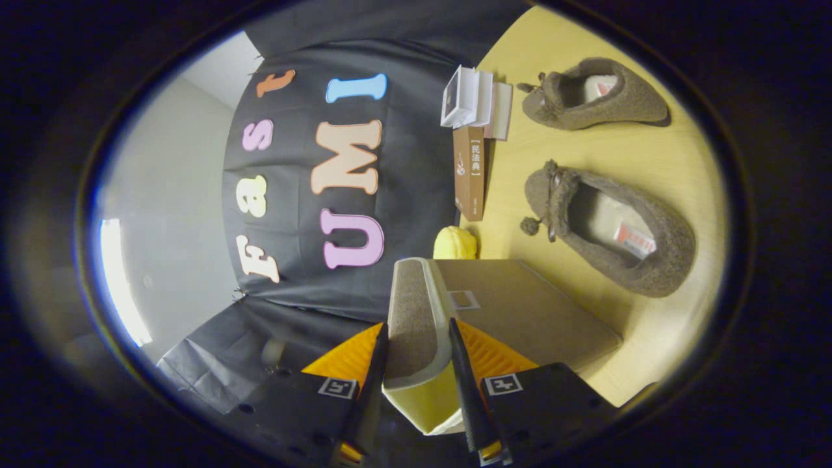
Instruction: Open the storage box then place both shoes into the box .Put the left shoe in first, then the right shoe, with the right side of both shoes facing outward in a uniform manner.
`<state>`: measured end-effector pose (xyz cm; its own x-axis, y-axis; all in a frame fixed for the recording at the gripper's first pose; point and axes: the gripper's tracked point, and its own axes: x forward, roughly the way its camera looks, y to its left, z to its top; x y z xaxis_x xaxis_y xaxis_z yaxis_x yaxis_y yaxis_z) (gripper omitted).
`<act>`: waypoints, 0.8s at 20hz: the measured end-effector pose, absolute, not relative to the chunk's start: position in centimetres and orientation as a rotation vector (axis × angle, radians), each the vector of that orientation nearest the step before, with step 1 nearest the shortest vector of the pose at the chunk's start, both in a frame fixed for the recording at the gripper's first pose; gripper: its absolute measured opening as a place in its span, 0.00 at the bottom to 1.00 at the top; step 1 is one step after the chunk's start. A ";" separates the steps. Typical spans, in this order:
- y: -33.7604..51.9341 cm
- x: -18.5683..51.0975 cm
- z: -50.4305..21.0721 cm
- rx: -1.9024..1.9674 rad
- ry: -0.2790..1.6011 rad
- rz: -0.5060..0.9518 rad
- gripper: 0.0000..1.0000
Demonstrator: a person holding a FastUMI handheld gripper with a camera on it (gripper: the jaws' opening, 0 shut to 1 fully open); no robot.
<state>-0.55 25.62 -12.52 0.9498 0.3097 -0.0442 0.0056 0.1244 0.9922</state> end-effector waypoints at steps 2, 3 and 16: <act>26.9 -0.5 -10.3 1.422 0.255 0.262 0.57; 27.4 -0.5 -9.4 1.413 0.249 0.276 0.57; 42.2 -3.3 -0.9 1.442 0.288 0.531 0.57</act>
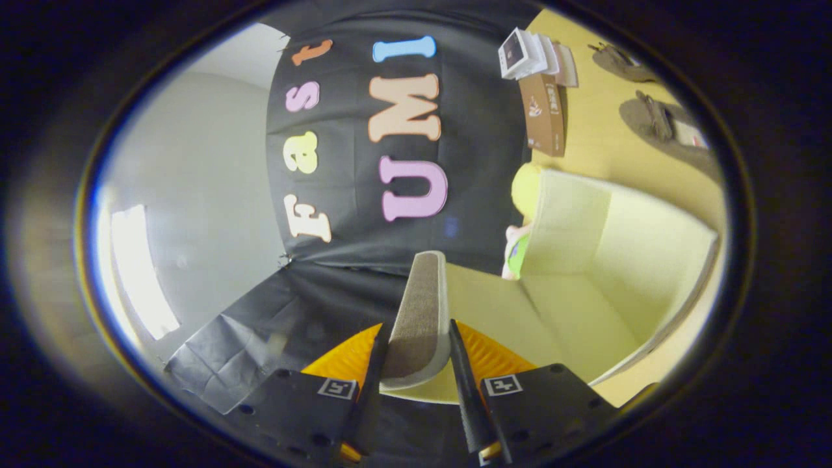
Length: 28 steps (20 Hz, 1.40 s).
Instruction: Open the storage box then place both shoes into the box .Put the left shoe in first, then the right shoe, with the right side of both shoes facing outward in a uniform manner.
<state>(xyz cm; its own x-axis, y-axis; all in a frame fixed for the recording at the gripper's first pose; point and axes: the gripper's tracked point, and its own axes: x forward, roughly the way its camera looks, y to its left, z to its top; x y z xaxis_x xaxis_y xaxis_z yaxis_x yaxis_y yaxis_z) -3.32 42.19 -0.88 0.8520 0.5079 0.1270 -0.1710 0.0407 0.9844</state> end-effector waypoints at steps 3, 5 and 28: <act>46.8 -4.3 -0.8 1.394 0.311 0.612 0.56; 49.6 -4.8 -1.6 1.360 0.332 0.643 0.42; 34.7 0.0 -5.1 0.318 0.366 0.354 1.00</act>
<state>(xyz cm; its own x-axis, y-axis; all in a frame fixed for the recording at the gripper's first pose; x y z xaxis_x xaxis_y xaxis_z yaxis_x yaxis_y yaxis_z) -0.01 34.74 -5.10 0.8742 0.3897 -0.2898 -0.2769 0.8901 0.3619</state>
